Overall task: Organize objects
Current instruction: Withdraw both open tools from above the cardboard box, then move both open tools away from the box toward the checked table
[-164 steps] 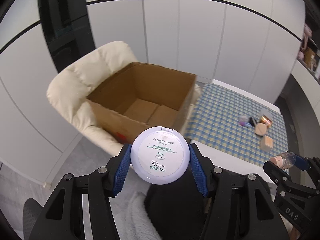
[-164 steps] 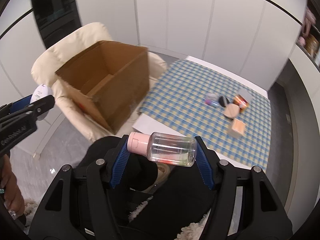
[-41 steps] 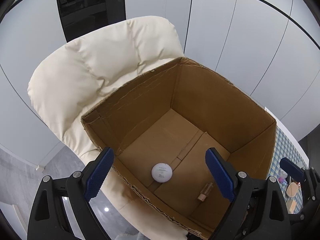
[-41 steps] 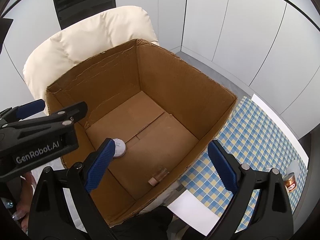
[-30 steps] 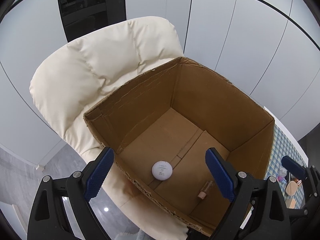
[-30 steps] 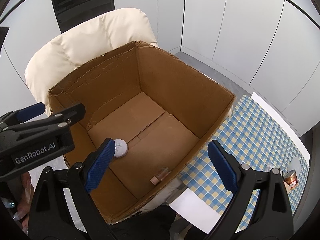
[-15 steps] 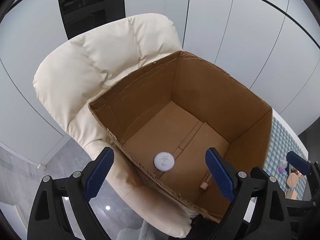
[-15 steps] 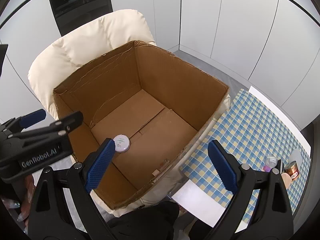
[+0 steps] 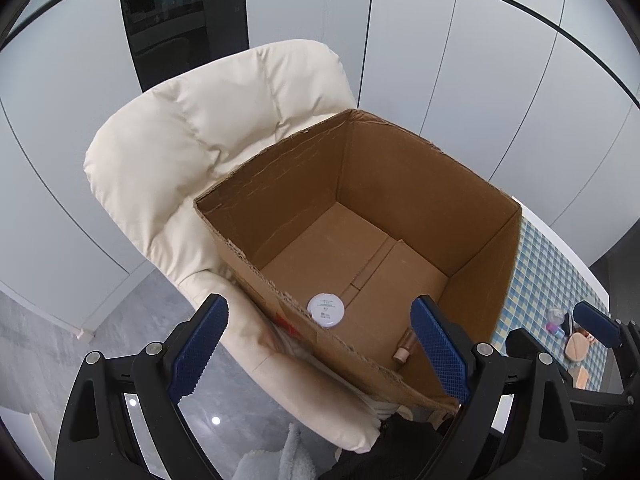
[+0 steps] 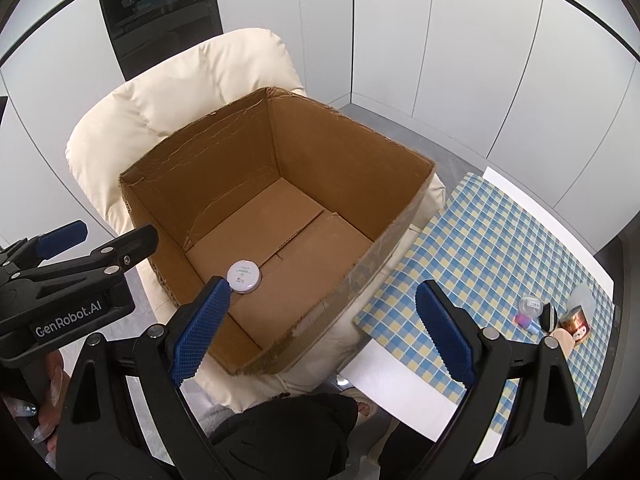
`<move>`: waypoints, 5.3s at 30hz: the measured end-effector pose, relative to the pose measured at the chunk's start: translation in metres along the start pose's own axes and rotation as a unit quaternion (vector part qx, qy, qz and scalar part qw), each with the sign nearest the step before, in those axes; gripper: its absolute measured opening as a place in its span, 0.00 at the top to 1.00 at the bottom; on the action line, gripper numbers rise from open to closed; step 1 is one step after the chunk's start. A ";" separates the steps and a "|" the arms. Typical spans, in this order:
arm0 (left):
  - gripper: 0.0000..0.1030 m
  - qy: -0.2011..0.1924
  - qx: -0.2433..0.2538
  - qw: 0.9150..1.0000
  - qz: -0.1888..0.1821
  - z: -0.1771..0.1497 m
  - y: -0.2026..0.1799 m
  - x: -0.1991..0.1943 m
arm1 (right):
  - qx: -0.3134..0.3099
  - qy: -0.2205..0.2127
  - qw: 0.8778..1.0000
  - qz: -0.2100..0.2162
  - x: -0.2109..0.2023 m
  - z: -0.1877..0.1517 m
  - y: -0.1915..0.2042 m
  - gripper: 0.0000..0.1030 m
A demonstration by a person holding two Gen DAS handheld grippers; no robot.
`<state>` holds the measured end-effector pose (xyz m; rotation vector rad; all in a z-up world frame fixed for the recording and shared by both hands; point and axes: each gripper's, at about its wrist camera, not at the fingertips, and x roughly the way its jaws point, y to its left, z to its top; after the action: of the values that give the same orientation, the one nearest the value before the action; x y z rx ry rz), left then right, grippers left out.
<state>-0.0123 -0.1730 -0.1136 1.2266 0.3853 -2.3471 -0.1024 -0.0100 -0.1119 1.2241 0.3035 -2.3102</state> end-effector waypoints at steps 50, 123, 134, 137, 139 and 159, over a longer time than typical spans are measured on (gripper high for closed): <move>0.10 -0.042 0.065 0.997 -0.002 -0.102 -0.015 -0.132 | 0.039 -0.024 0.999 -0.030 -0.137 -0.108 -0.005 0.07; 0.10 -0.017 0.249 0.963 -0.105 -0.165 -0.192 -0.146 | 0.242 -0.005 0.962 -0.128 -0.201 -0.215 -0.147 0.07; 0.10 -0.017 0.276 0.954 -0.119 -0.170 -0.223 -0.148 | 0.270 -0.005 0.952 -0.146 -0.211 -0.231 -0.168 0.07; 0.10 -0.017 0.280 0.952 -0.121 -0.172 -0.229 -0.149 | 0.278 -0.007 0.949 -0.149 -0.214 -0.236 -0.173 0.07; 0.10 -0.017 0.280 0.952 -0.123 -0.172 -0.234 -0.148 | 0.286 -0.009 0.946 -0.151 -0.214 -0.238 -0.178 0.07; 0.10 0.003 0.264 0.953 -0.152 -0.147 -0.281 -0.112 | 0.304 0.002 0.933 -0.194 -0.183 -0.227 -0.233 0.07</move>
<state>0.0001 0.1631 -0.0942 1.4951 -0.0735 -2.8262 0.0209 0.3420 -0.1002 1.5631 -0.2185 -2.8689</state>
